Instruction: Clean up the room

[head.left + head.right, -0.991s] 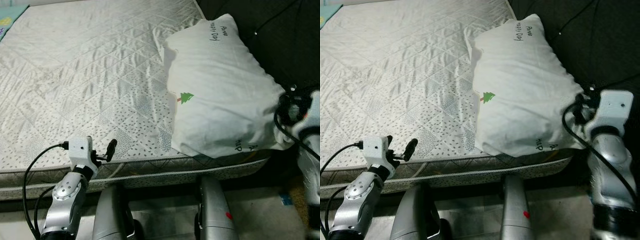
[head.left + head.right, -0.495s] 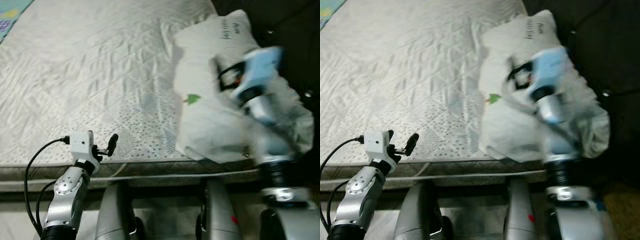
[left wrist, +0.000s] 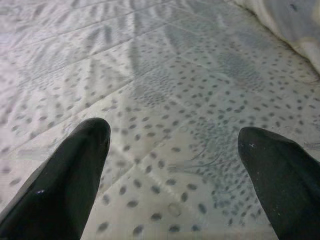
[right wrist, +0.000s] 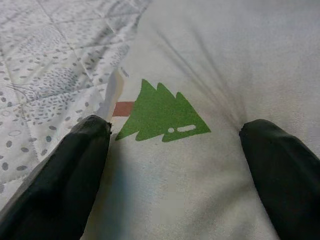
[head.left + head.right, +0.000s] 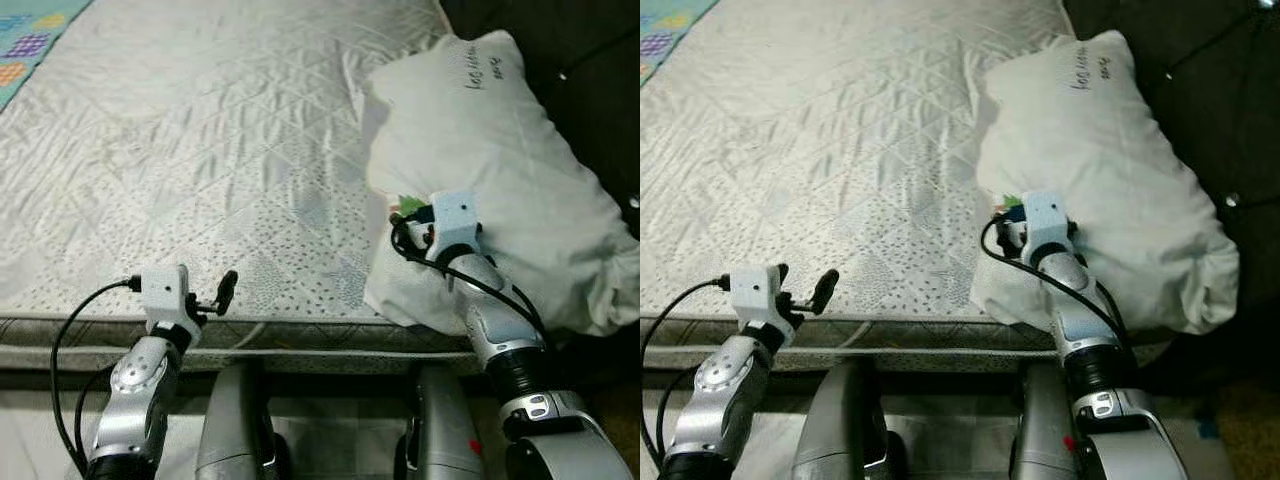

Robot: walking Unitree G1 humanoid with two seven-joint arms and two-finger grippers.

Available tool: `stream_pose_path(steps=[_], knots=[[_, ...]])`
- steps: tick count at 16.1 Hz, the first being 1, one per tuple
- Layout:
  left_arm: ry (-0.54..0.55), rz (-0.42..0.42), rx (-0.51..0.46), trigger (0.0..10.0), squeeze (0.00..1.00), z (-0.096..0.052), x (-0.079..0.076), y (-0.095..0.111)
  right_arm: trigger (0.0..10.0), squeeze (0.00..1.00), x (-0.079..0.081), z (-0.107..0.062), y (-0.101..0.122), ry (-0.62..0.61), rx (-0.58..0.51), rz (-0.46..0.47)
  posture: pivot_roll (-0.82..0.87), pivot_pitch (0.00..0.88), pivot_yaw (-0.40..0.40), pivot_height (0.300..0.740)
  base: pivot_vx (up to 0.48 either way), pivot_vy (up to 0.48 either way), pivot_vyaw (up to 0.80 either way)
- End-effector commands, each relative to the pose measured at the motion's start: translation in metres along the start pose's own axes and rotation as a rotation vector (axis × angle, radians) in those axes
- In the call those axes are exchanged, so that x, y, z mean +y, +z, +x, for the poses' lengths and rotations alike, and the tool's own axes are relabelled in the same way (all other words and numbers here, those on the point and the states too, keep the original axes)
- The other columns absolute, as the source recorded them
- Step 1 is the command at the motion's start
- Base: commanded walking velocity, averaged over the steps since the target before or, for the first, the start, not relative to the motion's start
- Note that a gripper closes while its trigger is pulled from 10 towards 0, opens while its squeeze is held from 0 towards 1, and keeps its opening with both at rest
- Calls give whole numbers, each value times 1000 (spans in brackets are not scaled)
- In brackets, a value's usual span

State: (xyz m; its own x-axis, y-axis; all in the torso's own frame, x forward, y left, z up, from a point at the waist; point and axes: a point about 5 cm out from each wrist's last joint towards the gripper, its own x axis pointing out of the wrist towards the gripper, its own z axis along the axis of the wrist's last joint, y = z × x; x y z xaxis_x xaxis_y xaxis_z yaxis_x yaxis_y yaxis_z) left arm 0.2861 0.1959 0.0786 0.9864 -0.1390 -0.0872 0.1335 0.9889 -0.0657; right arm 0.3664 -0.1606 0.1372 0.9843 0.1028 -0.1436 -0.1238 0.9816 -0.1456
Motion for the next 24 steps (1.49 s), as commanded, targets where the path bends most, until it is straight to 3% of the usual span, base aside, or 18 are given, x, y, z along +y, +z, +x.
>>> stream_pose_path(steps=[1, 2, 5, 8, 10, 15, 24], knots=[[9, 13, 5, 10000, 0, -2, 1, -1, 10000, 0, -8, -15, -55, -67, 230, 77, 24, 152, 71, 548, 0, 0, 0], [7, 12, 5, 10000, 0, -2, 0, -1, 10000, 0, -8, -18, -58, -80, 227, 99, 24, 151, 70, 548, 0, 0, 0], [-44, 94, -55, 10000, 0, -1, -9, 13, 10000, 0, 0, -33, -23, -82, -52, 192, 23, 134, 57, 548, 0, 0, 0], [-39, 74, -99, 10000, 0, 4, -14, 23, 10000, 0, 8, -47, 2, -87, -190, 237, 15, 113, 48, 548, 0, 0, 0], [-42, 56, -94, 10000, 0, 7, -18, 19, 10000, 0, 22, -54, 22, -46, -278, 298, 0, 89, 53, 548, 0, 0, 0], [-26, 26, -76, 10000, 0, 10, -20, 11, 10000, 0, 24, -52, 35, -17, -331, 324, -2, 47, 53, 548, 0, 0, -250], [-2, 22, -56, 10000, 0, 15, -16, 0, 10000, 0, 29, -39, 33, 10, -318, 310, 5, 0, 58, 637, 0, 0, -138]])
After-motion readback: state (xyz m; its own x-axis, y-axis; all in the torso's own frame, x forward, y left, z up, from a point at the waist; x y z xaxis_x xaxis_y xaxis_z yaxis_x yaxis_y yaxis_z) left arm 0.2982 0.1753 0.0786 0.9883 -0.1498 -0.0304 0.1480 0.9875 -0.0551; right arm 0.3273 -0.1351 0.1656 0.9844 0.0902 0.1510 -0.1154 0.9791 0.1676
